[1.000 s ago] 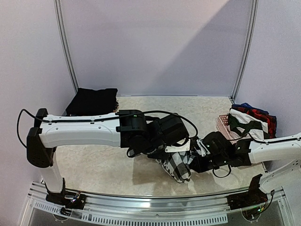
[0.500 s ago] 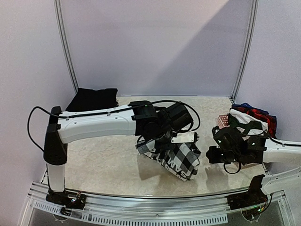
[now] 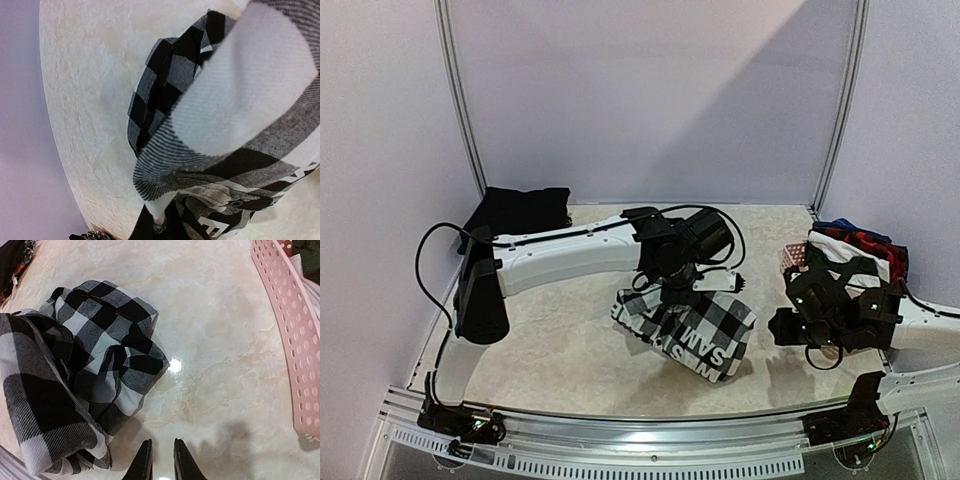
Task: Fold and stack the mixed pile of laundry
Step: Fold the 2/3-rectangle-folded shirt at the center of the board.
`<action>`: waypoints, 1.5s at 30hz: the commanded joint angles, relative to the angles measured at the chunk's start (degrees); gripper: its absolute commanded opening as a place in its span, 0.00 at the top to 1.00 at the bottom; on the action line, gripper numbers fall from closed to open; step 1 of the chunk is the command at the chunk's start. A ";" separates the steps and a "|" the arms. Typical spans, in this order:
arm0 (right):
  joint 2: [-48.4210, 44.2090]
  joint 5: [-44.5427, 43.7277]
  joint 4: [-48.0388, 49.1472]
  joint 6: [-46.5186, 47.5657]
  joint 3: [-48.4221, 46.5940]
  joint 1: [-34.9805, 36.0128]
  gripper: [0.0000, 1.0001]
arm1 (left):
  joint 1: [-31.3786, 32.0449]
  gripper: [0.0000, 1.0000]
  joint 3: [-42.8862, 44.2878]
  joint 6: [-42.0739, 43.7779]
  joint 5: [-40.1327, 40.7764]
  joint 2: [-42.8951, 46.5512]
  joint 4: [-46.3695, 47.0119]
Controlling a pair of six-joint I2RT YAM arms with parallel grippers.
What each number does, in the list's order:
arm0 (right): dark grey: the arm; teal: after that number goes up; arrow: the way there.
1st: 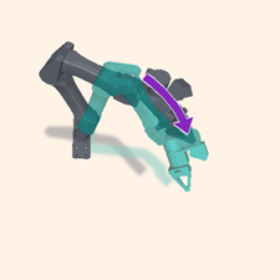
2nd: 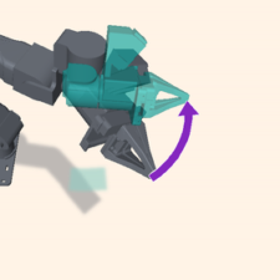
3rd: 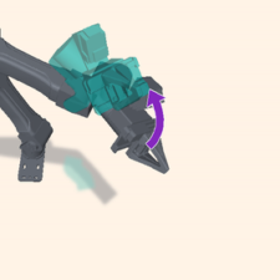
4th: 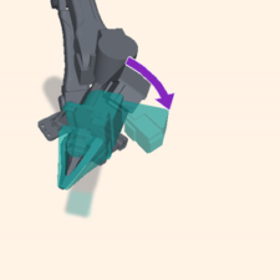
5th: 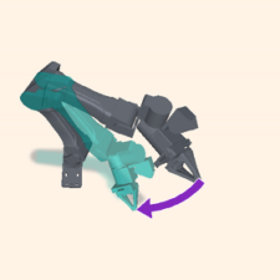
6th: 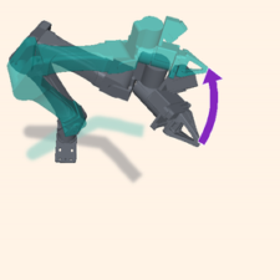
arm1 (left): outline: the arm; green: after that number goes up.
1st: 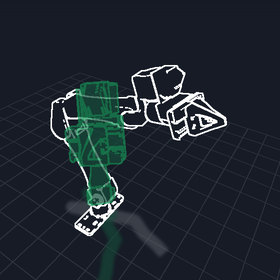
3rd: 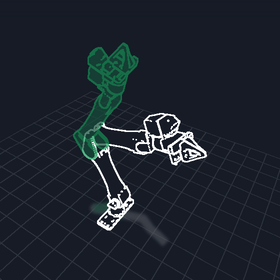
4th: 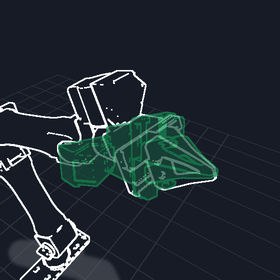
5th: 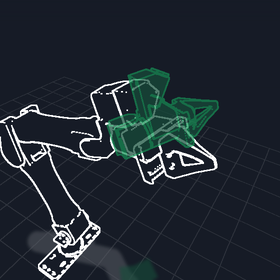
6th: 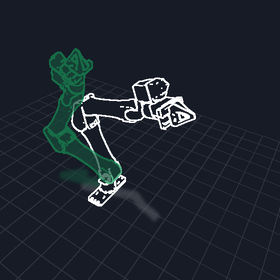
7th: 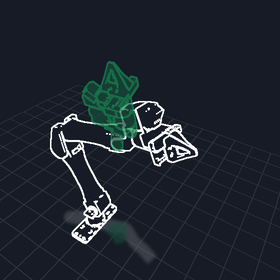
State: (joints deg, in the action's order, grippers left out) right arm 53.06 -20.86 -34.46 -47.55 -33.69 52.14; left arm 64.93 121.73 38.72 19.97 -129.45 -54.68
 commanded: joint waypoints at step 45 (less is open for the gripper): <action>1.40 13.47 10.27 5.30 -5.88 0.51 0.87 | -4.18 0.51 -14.50 -16.62 5.09 13.24 20.07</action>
State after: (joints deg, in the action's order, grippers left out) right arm 51.51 -12.73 -29.71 -44.18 -37.80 52.12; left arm 61.71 112.57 29.47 26.57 -120.60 -34.70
